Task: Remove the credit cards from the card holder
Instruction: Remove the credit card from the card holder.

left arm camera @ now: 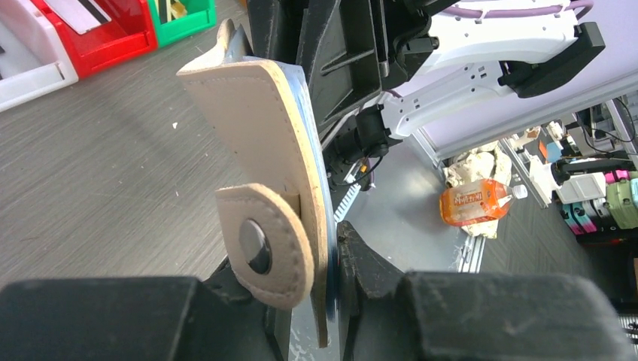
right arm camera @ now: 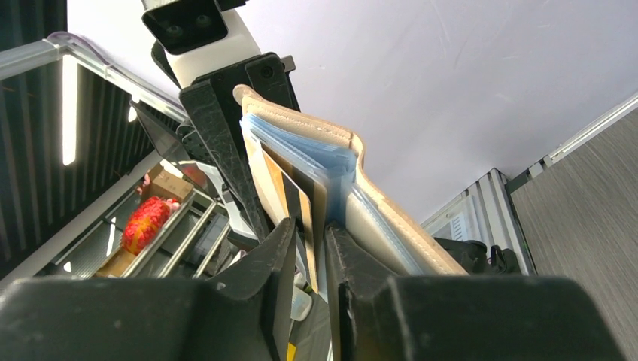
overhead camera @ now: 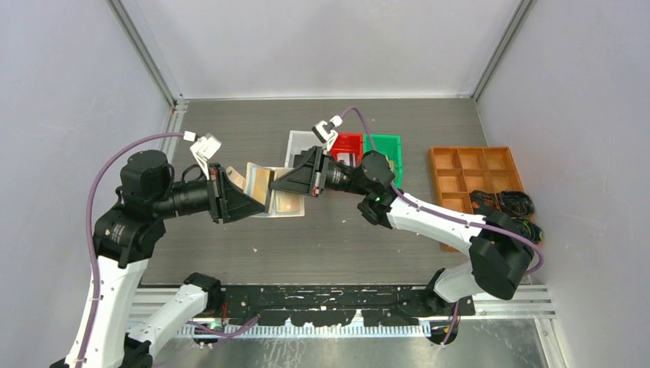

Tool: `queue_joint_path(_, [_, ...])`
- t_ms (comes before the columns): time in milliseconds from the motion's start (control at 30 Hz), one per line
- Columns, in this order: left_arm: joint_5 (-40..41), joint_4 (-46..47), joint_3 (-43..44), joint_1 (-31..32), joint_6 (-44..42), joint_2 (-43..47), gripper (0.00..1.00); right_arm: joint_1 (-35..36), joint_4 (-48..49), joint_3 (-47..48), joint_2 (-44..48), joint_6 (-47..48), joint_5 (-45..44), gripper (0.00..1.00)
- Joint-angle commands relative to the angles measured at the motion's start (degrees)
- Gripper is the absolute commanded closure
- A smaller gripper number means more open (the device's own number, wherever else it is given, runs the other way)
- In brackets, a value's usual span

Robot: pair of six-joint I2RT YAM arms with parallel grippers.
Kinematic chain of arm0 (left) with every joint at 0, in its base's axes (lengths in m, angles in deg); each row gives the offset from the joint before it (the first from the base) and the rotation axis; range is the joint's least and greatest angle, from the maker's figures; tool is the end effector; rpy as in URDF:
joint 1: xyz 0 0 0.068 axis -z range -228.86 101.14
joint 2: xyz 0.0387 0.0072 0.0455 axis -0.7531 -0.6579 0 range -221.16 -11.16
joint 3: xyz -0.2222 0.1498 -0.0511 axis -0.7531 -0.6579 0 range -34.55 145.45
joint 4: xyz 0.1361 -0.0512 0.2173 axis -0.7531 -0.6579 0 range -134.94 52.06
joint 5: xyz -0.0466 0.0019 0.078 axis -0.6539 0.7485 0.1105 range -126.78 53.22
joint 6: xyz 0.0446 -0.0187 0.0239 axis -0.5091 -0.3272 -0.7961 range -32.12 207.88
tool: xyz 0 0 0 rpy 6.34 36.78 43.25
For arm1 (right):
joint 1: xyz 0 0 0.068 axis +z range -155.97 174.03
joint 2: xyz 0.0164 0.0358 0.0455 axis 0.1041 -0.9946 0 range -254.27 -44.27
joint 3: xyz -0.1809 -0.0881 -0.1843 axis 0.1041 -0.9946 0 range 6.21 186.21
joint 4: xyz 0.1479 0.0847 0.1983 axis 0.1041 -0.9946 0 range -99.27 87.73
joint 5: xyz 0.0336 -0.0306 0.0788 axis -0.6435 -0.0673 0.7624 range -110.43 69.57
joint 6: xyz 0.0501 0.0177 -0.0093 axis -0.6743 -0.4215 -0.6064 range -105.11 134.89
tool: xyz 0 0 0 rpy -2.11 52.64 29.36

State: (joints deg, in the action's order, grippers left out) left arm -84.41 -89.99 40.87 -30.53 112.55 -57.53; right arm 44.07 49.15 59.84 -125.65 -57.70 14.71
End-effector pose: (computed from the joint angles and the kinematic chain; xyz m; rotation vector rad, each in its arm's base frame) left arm 0.0991 -0.0605 0.4378 0.4682 2.0084 -1.2930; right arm 0.1896 0.2583 0.3550 -0.3994 1.5366 2.1351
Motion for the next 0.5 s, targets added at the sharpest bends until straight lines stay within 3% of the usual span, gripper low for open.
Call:
queue_joint_path(0, [-8.7,2.6,-1.0,1.4,0.5,-0.5,0.77,2.4,6.2,1.6,0.0,-0.4,-2.2,0.77])
queue_joint_path(300, [-8.1,2.3,-0.8,0.9,-0.1,0.0,0.79,2.5,7.8,-1.4,1.8,-0.1,-2.2,0.94])
queue_joint_path(467, [-6.9,2.1,-0.3,0.6,-0.1,0.7,0.84,2.5,8.0,-4.9,4.3,1.6,-3.0,0.99])
